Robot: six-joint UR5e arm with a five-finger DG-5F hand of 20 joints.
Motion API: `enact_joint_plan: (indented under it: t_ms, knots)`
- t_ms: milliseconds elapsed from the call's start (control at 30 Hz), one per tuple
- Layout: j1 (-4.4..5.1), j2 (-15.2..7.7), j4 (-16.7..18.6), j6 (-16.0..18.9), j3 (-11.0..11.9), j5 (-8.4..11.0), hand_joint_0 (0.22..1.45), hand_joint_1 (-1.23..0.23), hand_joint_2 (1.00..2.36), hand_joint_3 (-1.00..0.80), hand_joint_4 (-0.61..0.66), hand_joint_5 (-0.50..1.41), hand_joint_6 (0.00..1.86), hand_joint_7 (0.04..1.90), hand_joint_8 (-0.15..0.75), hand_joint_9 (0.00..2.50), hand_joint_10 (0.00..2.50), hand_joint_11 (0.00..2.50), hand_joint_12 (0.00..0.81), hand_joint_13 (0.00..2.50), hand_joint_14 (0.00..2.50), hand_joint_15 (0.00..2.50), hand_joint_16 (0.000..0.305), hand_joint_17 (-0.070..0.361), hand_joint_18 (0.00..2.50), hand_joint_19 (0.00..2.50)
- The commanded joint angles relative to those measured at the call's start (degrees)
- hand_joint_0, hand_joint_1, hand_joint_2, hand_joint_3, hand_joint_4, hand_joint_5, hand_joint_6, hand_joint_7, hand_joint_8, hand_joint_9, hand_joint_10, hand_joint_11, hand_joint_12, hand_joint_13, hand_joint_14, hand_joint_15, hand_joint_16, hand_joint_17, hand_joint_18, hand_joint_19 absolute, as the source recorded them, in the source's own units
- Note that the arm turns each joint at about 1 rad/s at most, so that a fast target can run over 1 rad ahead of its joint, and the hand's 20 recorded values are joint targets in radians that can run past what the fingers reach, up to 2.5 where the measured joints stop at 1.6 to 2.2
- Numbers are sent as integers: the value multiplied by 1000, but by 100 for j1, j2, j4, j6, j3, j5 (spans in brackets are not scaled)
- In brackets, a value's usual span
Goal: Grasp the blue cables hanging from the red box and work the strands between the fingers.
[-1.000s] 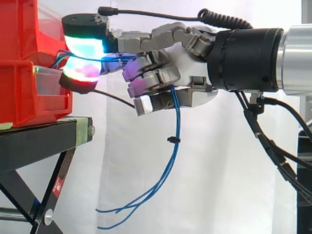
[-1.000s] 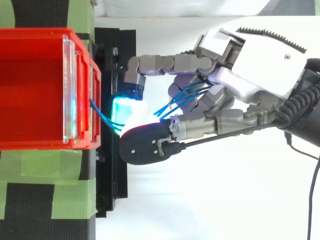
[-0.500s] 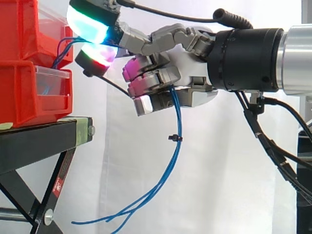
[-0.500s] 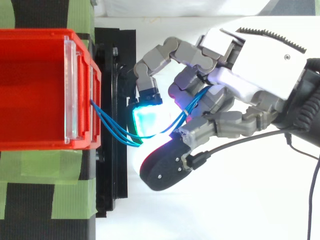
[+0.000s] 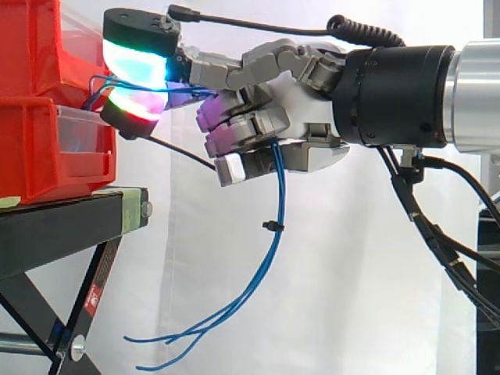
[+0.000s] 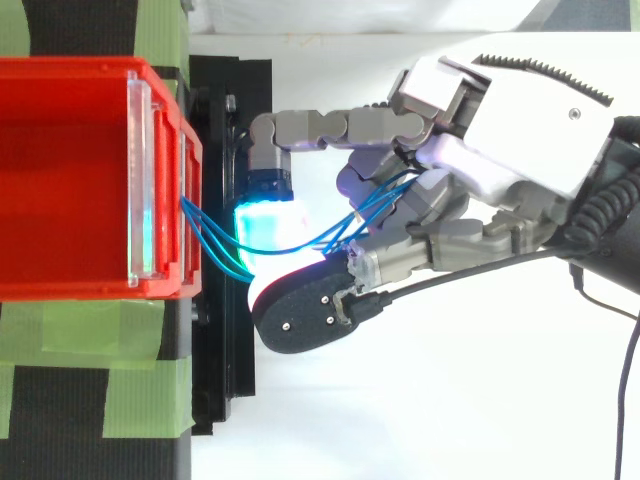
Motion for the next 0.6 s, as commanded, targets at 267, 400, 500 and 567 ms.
enact_joint_plan:
  t_ms: [267, 400, 500, 567]
  knots:
    - [-2, 2, 15, -17, -2, 0, 1081, -815, 1015, -564, 146, -88, 1122, 1056, 499, 1881, 2500, 2500, 704, 2081, 2500, 1737, 286, 215, 2500, 727]
    - [7, 2, 15, -17, -2, 0, 1163, -819, 1016, -564, 143, -127, 1216, 1002, 499, 1881, 2500, 2500, 704, 2081, 2500, 1737, 286, 215, 2500, 727]
    - [7, 2, 15, -17, -2, 0, 1263, -771, 1018, -332, 97, -55, 1112, 1014, 499, 1881, 2500, 2500, 704, 2081, 2500, 1737, 286, 215, 2500, 727]
    - [7, 2, 15, -17, -2, -9, 1270, -766, 1017, -327, 94, -28, 1033, 1020, 499, 1881, 2500, 2500, 704, 2081, 2500, 1737, 286, 215, 2500, 727]
